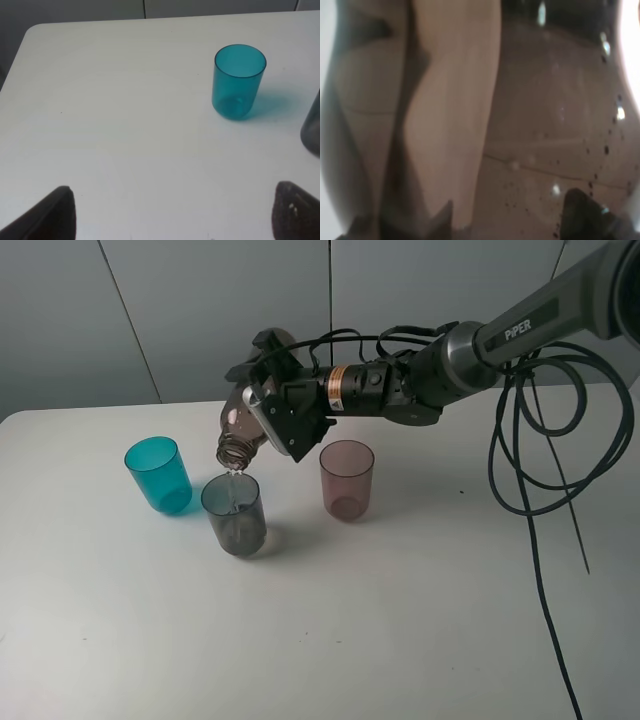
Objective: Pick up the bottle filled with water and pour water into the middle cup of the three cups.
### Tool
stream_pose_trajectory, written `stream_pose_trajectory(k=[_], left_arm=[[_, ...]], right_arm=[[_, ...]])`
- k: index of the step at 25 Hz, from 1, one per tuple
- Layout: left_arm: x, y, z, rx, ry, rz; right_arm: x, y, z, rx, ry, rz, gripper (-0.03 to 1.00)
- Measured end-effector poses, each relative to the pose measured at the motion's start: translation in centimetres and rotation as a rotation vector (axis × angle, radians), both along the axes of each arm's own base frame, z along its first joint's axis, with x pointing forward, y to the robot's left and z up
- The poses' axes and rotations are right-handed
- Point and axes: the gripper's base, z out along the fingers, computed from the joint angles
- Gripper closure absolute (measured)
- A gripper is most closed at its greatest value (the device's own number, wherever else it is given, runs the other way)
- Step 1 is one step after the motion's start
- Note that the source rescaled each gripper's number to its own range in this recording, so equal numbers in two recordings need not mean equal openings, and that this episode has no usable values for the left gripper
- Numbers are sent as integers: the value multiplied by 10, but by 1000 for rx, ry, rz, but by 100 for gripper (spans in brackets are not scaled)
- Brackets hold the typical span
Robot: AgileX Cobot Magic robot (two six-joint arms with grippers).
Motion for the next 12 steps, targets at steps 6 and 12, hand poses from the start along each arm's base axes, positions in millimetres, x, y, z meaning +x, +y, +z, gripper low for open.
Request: stream_pose_trajectory(k=[6,12], left_arm=[[0,0,0,0,0,0],[0,0,0,0,0,0]], right_arm=[[-1,1,1,8,-8,14,97],[-3,2,0,-4,-18,33,97]])
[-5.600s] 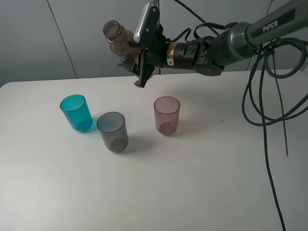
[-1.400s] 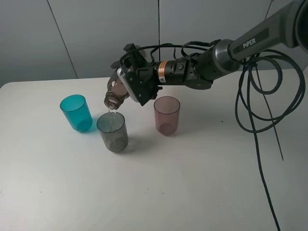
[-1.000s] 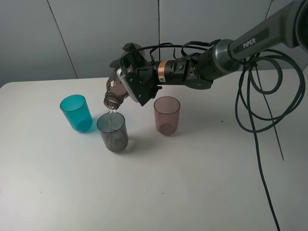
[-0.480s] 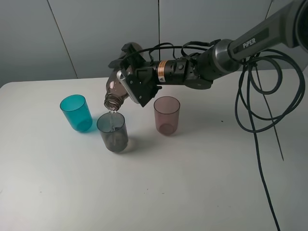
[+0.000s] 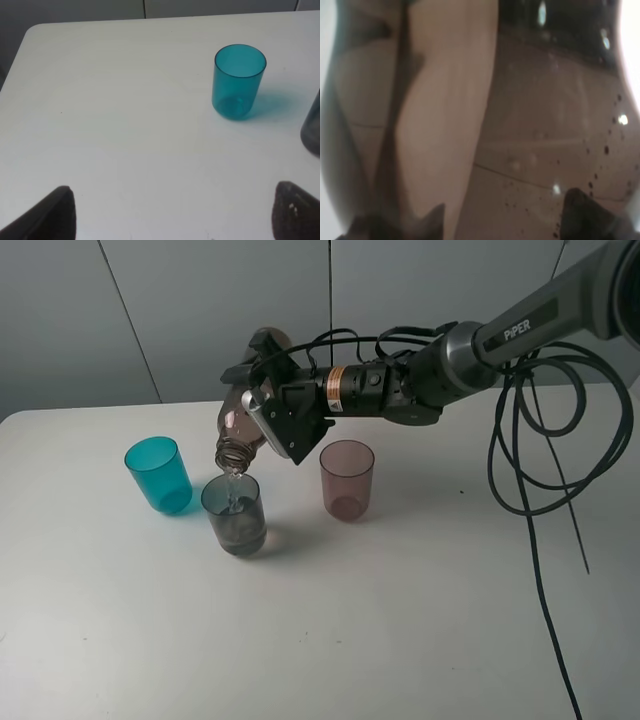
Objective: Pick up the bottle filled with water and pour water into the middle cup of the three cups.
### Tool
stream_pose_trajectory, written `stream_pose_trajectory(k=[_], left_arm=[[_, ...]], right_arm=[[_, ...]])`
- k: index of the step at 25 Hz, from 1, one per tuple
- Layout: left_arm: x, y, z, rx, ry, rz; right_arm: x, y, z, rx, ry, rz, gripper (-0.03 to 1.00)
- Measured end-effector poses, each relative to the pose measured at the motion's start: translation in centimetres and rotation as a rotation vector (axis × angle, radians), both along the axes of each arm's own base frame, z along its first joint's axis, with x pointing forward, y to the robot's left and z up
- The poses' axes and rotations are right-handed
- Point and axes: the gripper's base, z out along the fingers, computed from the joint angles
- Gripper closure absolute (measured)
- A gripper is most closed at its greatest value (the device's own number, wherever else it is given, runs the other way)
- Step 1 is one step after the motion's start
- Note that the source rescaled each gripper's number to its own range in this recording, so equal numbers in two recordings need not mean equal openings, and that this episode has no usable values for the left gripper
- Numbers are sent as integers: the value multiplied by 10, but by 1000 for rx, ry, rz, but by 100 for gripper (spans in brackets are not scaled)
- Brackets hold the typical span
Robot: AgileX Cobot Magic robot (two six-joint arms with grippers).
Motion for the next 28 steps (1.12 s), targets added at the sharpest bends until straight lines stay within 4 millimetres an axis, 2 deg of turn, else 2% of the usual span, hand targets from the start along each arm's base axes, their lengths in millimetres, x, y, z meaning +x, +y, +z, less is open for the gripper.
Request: stream_pose_trajectory(k=[28], left_arm=[[0,0,0,0,0,0]], right_arm=[[-10,7,2,-19,-100,123,97]])
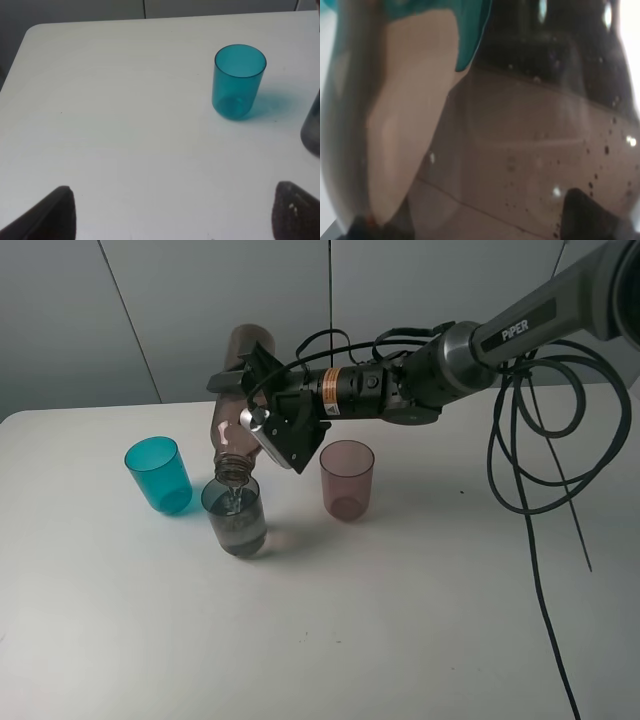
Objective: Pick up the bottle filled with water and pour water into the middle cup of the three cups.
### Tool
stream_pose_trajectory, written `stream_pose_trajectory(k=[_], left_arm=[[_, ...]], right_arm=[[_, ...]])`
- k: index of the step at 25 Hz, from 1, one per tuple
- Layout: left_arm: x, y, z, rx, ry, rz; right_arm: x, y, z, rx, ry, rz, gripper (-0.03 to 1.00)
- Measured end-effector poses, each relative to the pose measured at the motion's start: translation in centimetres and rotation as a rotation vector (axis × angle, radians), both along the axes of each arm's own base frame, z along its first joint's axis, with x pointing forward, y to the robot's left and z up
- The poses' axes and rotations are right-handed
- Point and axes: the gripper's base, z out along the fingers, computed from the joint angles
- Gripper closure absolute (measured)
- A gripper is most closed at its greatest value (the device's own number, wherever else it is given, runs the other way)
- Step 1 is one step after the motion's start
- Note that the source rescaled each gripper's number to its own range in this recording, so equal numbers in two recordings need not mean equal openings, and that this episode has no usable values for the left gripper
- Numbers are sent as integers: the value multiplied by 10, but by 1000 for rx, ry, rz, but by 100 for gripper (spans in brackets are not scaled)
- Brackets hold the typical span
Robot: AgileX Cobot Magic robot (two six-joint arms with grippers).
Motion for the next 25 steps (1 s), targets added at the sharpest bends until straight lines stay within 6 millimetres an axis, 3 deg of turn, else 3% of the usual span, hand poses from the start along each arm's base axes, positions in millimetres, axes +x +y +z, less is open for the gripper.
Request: stream_pose_trajectory(k=[16,25], left_arm=[[0,0,0,0,0,0],[0,0,0,0,0,0]], right_arm=[[-3,2,4,49,-12,38,97],[-4,3,6,32,-118,72,97]])
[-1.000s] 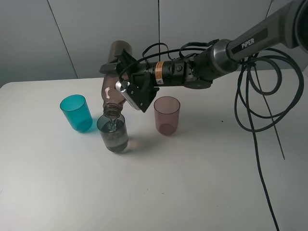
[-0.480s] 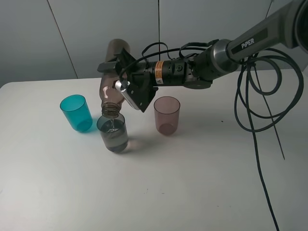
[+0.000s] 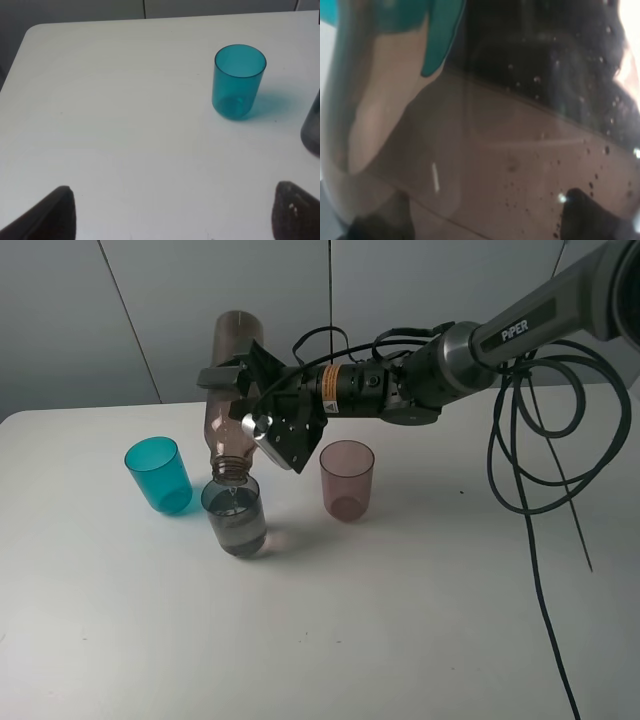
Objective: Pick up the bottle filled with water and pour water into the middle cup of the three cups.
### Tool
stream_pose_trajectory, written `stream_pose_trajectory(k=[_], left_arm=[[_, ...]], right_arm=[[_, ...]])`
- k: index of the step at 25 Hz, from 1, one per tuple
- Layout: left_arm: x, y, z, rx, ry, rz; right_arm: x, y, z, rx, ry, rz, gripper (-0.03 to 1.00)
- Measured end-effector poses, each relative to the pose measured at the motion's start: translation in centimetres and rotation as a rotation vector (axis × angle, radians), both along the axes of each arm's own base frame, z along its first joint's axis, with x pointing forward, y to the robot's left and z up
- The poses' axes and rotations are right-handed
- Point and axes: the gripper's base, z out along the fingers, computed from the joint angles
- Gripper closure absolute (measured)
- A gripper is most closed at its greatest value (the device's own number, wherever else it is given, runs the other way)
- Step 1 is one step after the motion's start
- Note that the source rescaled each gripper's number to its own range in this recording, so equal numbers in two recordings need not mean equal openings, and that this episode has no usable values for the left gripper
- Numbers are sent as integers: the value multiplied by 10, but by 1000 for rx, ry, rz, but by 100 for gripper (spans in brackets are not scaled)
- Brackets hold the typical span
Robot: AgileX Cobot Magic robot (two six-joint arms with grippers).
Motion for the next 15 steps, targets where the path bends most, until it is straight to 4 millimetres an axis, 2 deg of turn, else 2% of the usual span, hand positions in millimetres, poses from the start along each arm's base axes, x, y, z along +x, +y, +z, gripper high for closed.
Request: stream_pose_trajectory(k=[11,15], left_arm=[[0,0,0,0,0,0],[0,0,0,0,0,0]], right_arm=[[1,0,1,6,-8,-11,97],[1,0,1,54,144,-41,97]])
